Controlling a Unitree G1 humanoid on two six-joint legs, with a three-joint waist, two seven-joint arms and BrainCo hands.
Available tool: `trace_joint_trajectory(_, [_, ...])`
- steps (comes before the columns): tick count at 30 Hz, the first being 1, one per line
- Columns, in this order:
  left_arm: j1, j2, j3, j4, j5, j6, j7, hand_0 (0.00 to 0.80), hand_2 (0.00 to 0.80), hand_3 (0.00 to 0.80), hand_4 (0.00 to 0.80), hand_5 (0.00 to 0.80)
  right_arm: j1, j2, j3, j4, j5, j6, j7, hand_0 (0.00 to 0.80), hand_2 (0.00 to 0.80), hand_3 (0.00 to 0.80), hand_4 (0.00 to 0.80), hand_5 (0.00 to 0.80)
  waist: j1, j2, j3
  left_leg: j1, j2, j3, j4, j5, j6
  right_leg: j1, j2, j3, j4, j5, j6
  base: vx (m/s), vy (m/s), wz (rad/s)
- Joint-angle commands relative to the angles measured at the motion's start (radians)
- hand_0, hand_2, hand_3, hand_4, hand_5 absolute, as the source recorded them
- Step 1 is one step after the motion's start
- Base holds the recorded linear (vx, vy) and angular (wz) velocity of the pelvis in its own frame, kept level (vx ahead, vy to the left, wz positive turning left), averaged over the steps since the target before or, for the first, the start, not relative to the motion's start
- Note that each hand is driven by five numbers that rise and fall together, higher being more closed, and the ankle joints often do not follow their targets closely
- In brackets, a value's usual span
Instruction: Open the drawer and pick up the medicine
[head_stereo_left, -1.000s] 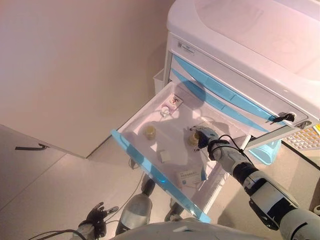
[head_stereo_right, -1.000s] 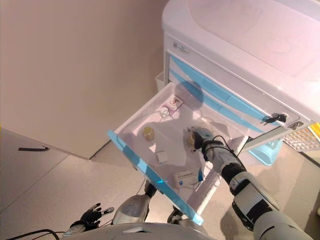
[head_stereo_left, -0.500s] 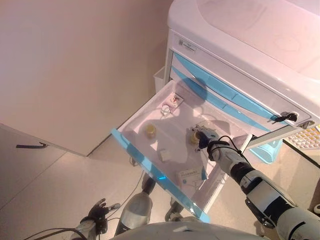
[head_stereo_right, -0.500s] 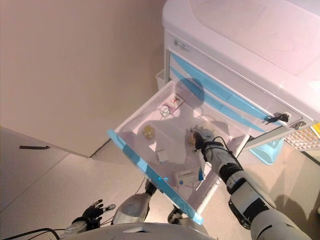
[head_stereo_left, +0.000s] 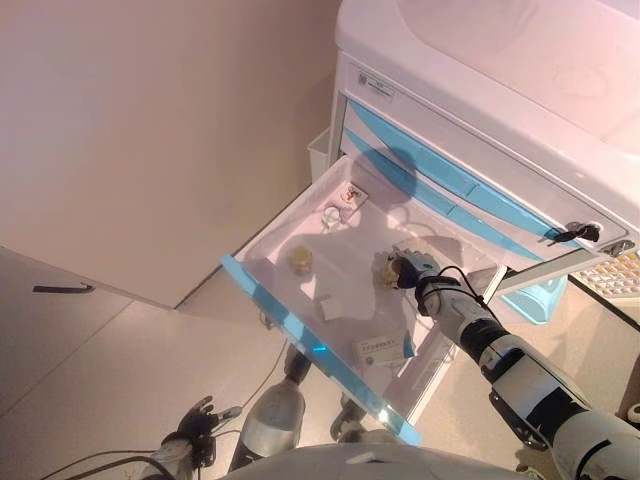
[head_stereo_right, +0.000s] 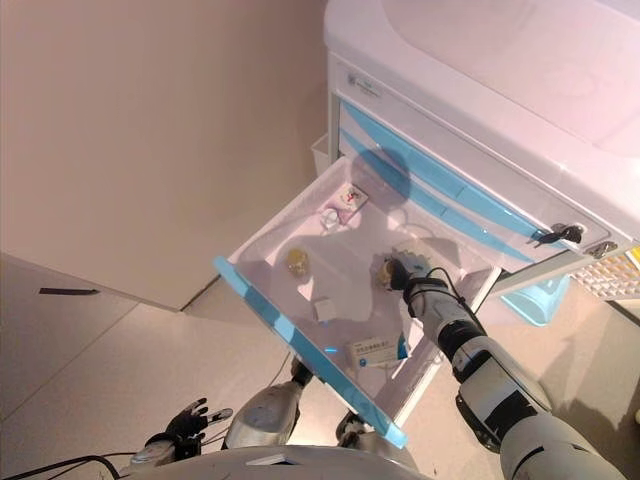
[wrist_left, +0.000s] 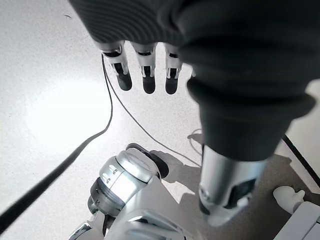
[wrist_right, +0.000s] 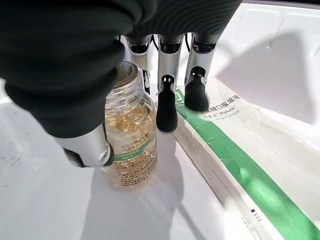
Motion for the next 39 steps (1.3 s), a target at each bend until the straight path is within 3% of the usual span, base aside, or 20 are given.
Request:
trace_joint_trajectory(1, [-0.016,0.032,-0.039,0.019,0.004,-0.027,-0.001,0.000,0.000,0.000,0.000,0.000,-0.053,-0.011,0.046,-0.044,0.003,-0.005,-0.023,0.800,0.800,0.800,0.800,0.800,0.013,-0.008,-0.003,-0.008,-0.073,0.007,-0.027,-0.040,0.054,-0.021,-0.043,0.059,0.110,-0.005,0.065,0.000,0.000,0.00])
trace_joint_trajectory(9, [-0.010,0.036,-0.025,0.014,0.009,-0.023,-0.005,0.000,0.000,0.000,0.000,0.000,-0.063,-0.032,0.057,-0.110,-0.032,-0.017,0.016,0.800,0.800,0.800,0.800,0.800,0.005,-0.014,-0.004,-0.003,-0.070,0.013,-0.028,-0.043,0.054,-0.022,-0.042,0.067,0.112,-0.003,0.068,0.000,0.000,0.00])
trace_joint_trajectory(15, [0.009,0.058,0.027,-0.014,0.014,0.015,0.007,0.000,0.000,0.000,0.000,0.000,-0.050,-0.181,0.104,-0.541,-0.082,0.050,0.375,0.800,0.800,0.800,0.800,0.800,-0.036,-0.053,-0.007,0.021,-0.058,0.042,-0.027,-0.058,0.056,-0.018,-0.032,0.104,0.111,0.006,0.072,-0.002,-0.020,-0.09])
trace_joint_trajectory(17, [0.014,0.066,0.048,-0.009,0.014,0.023,0.007,0.000,0.000,0.000,0.000,0.000,-0.050,-0.255,0.096,-0.694,-0.013,0.051,0.524,0.800,0.800,0.800,0.800,0.800,-0.052,-0.067,-0.014,0.034,-0.053,0.058,-0.028,-0.063,0.056,-0.013,-0.027,0.120,0.107,0.009,0.073,0.027,-0.024,-0.23])
trace_joint_trajectory(19, [0.022,0.075,0.071,-0.003,0.021,0.033,0.008,0.000,0.000,0.000,0.000,0.000,-0.049,-0.355,0.061,-0.866,0.152,0.059,0.716,0.800,0.800,0.800,0.800,0.800,-0.075,-0.084,-0.028,0.050,-0.047,0.077,-0.031,-0.068,0.055,-0.007,-0.022,0.142,0.103,0.013,0.074,0.049,-0.011,-0.29])
trace_joint_trajectory(22, [0.029,0.084,0.091,0.008,0.032,0.043,0.009,0.000,0.000,0.000,0.000,0.000,-0.069,-0.486,0.004,-1.045,0.464,0.121,0.929,0.800,0.800,0.800,0.800,0.800,-0.098,-0.102,-0.053,0.067,-0.040,0.096,-0.035,-0.073,0.052,-0.002,-0.016,0.167,0.098,0.018,0.076,0.051,-0.009,-0.40])
trace_joint_trajectory(24, [0.033,0.089,0.095,0.019,0.043,0.044,0.010,0.000,0.000,0.000,0.000,0.000,-0.101,-0.543,-0.024,-1.103,0.695,0.159,0.990,0.800,0.800,0.800,0.800,0.800,-0.112,-0.114,-0.074,0.076,-0.038,0.107,-0.036,-0.075,0.049,0.000,-0.012,0.181,0.097,0.021,0.077,0.055,0.000,-0.34])
trace_joint_trajectory(28, [0.035,0.078,0.087,0.055,0.062,0.024,0.019,0.000,0.000,0.000,0.000,0.000,-0.182,-0.554,-0.079,-1.106,1.047,0.177,0.953,0.800,0.800,0.800,0.800,0.800,-0.130,-0.127,-0.114,0.092,-0.037,0.124,-0.041,-0.078,0.044,0.008,-0.007,0.200,0.088,0.025,0.078,0.050,0.012,-0.29])
trace_joint_trajectory(30, [0.039,0.073,0.080,0.064,0.067,0.018,0.018,0.000,0.000,0.000,0.000,0.000,-0.208,-0.542,-0.133,-1.080,1.163,0.146,0.883,0.800,0.800,0.800,0.800,0.800,-0.138,-0.127,-0.135,0.099,-0.036,0.135,-0.040,-0.082,0.042,0.012,-0.007,0.208,0.086,0.026,0.078,0.049,0.028,-0.21])
trace_joint_trajectory(34, [0.054,0.065,0.069,0.057,0.075,0.022,0.012,0.000,0.000,0.000,0.000,0.000,-0.251,-0.535,-0.256,-0.992,1.285,0.086,0.774,0.800,0.800,0.800,0.800,0.800,-0.148,-0.116,-0.166,0.115,-0.038,0.151,-0.033,-0.093,0.042,0.028,-0.008,0.219,0.088,0.020,0.076,0.066,0.048,-0.12])
trace_joint_trajectory(39, [0.065,0.058,0.068,0.050,0.075,0.038,0.000,0.000,0.000,0.000,0.000,0.000,-0.273,-0.550,-0.375,-0.921,1.407,0.074,0.646,0.800,0.800,0.800,0.800,0.800,-0.162,-0.099,-0.192,0.137,-0.043,0.160,-0.033,-0.103,0.045,0.044,-0.008,0.230,0.088,0.014,0.072,0.067,0.055,-0.06])
